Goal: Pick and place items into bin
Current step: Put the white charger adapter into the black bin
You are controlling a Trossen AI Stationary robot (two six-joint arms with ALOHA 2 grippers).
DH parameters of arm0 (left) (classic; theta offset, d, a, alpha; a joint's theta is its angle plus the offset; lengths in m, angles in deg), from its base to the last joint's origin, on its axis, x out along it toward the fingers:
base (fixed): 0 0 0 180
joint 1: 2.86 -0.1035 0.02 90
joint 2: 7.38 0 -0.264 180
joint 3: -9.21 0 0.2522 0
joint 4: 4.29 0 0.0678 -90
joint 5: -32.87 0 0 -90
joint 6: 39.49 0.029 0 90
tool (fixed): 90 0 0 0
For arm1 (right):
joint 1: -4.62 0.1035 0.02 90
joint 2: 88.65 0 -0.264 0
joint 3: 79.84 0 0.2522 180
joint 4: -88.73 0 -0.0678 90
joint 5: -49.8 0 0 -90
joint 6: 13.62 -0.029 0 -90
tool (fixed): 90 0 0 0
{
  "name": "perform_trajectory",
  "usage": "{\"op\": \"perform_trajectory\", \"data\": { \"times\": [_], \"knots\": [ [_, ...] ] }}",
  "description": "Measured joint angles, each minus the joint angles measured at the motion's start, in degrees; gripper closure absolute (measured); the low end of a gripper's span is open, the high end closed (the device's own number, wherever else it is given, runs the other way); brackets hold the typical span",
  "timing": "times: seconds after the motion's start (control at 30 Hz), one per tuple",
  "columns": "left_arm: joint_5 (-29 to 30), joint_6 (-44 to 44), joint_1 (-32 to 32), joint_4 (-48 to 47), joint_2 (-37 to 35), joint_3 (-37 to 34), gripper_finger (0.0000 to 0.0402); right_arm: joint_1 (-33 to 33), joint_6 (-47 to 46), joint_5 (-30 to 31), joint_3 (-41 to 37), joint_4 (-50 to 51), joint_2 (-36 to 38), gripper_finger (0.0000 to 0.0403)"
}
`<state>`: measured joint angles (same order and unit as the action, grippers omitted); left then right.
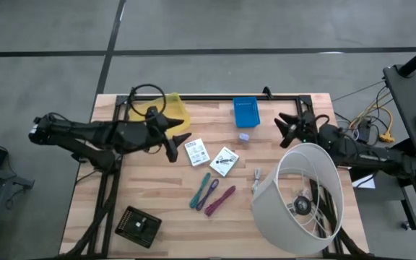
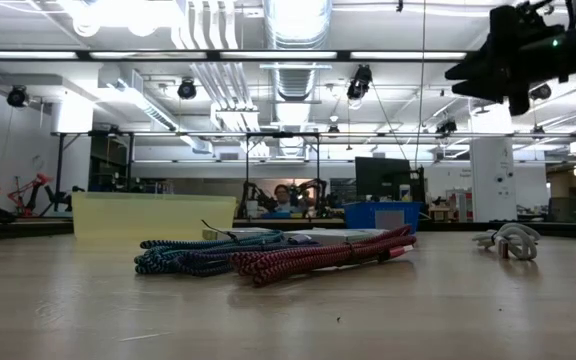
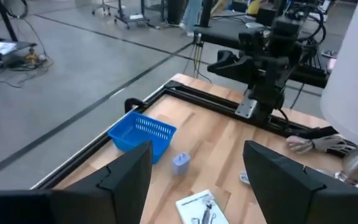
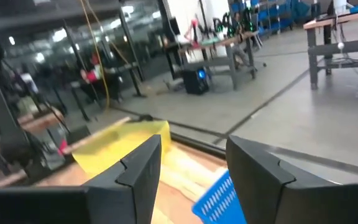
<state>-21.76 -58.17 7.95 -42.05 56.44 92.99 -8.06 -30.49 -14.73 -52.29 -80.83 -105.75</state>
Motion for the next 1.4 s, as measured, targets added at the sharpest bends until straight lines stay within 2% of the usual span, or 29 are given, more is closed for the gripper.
{"op": "perform_trajectory", "data": {
  "times": [0.1, 0.23, 0.37, 0.53, 0.73, 0.93, 1.2, 1.4],
  "knots": [
    [-2.35, 0.17, -0.93, 0.03, -0.29, 0.0, 0.0167, -0.01, 1.7, -0.01, 3.59, 5.0, -0.34, 0.0234],
    [-2.64, 2.33, -1.81, 0.64, -0.71, -0.27, 0.0167, -0.01, 4.27, -0.17, 8.07, 9.67, -1.79, 0.0234],
    [-4.04, 3.63, -3.52, 0.77, -1.29, -1.11, 0.0167, -0.03, 4.86, -1.79, 10.97, 10.56, -4.76, 0.0234],
    [-14.31, 3.08, -8.5, 4.88, -4.91, -3.63, 0.0167, -0.18, 4.88, -3.31, 13.54, 10.46, -10.16, 0.0234],
    [-16.15, 10.27, -13.68, 6.88, -8.6, -7.46, 0.0167, -0.6, 4.74, -3.78, 17.07, 10.42, -17.81, 0.0234],
    [-25.02, 11.64, -19.89, 8.95, -11.45, -12.68, 0.0167, -3.01, 4.84, -5.32, 21.76, 10.4, -25.47, 0.0234],
    [-35.6, 12.11, -26.43, 20.17, -12.21, -20.6, 0.0167, -9.61, 5.35, -16.49, 24.38, 11.26, -36.43, 0.0234],
    [-37.01, 12.22, -28.44, 20.55, -11.33, -21.46, 0.0167, -11.05, 7.31, -17.19, 25.66, 11.73, -41.55, 0.0234]
  ]
}}
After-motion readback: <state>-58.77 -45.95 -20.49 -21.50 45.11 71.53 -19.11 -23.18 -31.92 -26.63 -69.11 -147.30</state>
